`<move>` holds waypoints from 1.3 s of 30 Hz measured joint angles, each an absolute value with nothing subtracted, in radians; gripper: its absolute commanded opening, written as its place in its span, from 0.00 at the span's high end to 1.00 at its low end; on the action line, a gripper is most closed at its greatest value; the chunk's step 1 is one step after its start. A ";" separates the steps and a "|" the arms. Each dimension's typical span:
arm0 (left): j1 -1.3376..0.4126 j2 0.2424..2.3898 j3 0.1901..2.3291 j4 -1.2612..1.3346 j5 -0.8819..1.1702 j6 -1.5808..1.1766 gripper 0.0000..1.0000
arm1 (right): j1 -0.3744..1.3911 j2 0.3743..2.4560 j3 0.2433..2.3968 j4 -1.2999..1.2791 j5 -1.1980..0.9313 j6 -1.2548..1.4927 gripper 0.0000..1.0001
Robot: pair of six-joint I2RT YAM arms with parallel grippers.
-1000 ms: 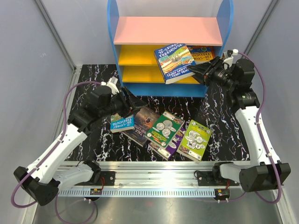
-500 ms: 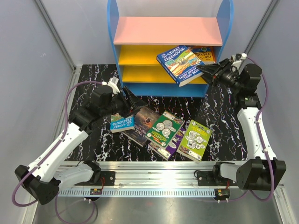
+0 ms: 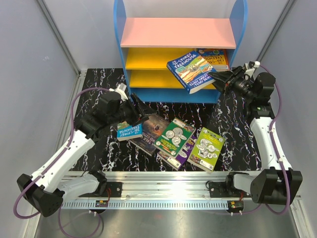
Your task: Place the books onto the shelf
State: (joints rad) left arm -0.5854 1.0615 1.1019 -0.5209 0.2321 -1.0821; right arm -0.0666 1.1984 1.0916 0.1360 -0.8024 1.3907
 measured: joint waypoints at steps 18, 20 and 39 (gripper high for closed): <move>-0.585 1.019 1.097 -0.530 0.222 -1.089 0.31 | -0.106 1.360 1.170 0.252 -0.647 1.465 1.00; -0.585 1.008 1.092 -0.531 0.220 -1.089 0.31 | -0.106 1.360 1.170 0.272 -0.621 1.475 1.00; -0.579 0.964 1.071 -0.586 0.205 -1.053 0.31 | -0.107 1.336 0.944 0.527 -0.656 1.625 1.00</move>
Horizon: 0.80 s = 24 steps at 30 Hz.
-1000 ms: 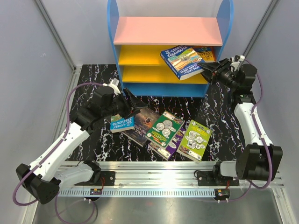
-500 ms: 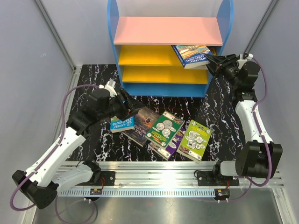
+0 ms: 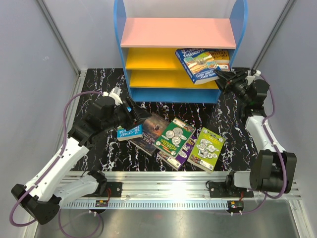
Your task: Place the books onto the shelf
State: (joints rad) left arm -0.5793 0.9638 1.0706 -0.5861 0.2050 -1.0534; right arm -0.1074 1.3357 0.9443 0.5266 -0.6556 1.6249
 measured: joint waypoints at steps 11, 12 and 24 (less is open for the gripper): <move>-0.574 0.991 1.071 -0.581 0.212 -1.036 0.31 | -0.107 1.085 0.896 0.338 -0.808 1.531 1.00; -0.574 0.994 1.071 -0.582 0.213 -1.035 0.31 | -0.107 1.079 0.918 0.299 -0.826 1.512 1.00; -0.574 1.008 1.077 -0.581 0.224 -1.024 0.32 | -0.106 1.163 1.278 0.164 -0.873 1.417 1.00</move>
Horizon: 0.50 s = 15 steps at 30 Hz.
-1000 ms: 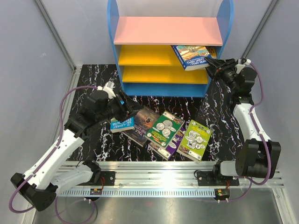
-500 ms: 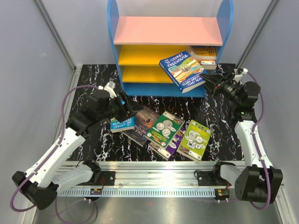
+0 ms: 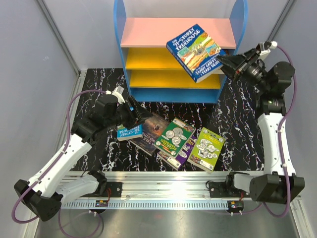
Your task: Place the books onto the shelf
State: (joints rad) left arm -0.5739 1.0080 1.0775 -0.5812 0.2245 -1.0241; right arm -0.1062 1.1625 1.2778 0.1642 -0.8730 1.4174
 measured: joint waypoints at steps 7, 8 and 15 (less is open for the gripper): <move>-0.574 1.008 1.087 -0.583 0.223 -1.019 0.31 | -0.106 1.312 1.447 0.045 -0.669 1.383 1.00; -0.574 1.008 1.088 -0.583 0.223 -1.018 0.31 | -0.106 1.318 1.448 0.020 -0.619 1.382 1.00; -0.574 1.003 1.089 -0.583 0.221 -1.017 0.31 | -0.104 1.324 1.449 -0.126 -0.319 1.391 1.00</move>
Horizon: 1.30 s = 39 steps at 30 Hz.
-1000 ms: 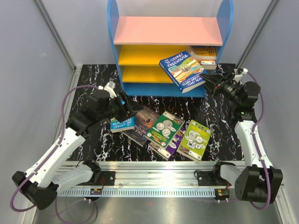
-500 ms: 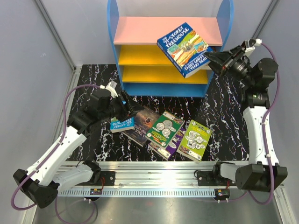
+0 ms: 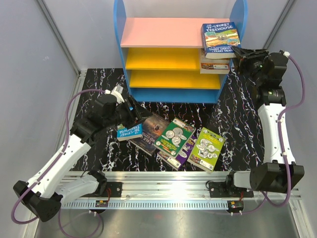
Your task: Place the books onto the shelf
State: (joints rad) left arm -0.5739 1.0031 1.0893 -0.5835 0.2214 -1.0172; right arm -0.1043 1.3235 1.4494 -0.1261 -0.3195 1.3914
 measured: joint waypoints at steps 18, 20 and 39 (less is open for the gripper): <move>-0.564 1.003 1.089 -0.577 0.224 -1.009 0.31 | 0.038 1.447 1.593 -0.269 0.044 1.425 0.51; -0.558 1.003 1.089 -0.580 0.224 -1.005 0.31 | 0.038 1.449 1.600 -0.279 0.055 1.425 0.18; -0.548 1.019 1.090 -0.581 0.225 -0.994 0.31 | 0.014 1.326 1.446 -0.243 -0.133 1.343 0.63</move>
State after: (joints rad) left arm -0.5476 1.0191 1.0897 -0.5812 0.2253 -0.9943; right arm 0.0139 1.3262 1.4460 -0.2432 -0.1329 1.3430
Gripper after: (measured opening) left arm 0.689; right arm 0.688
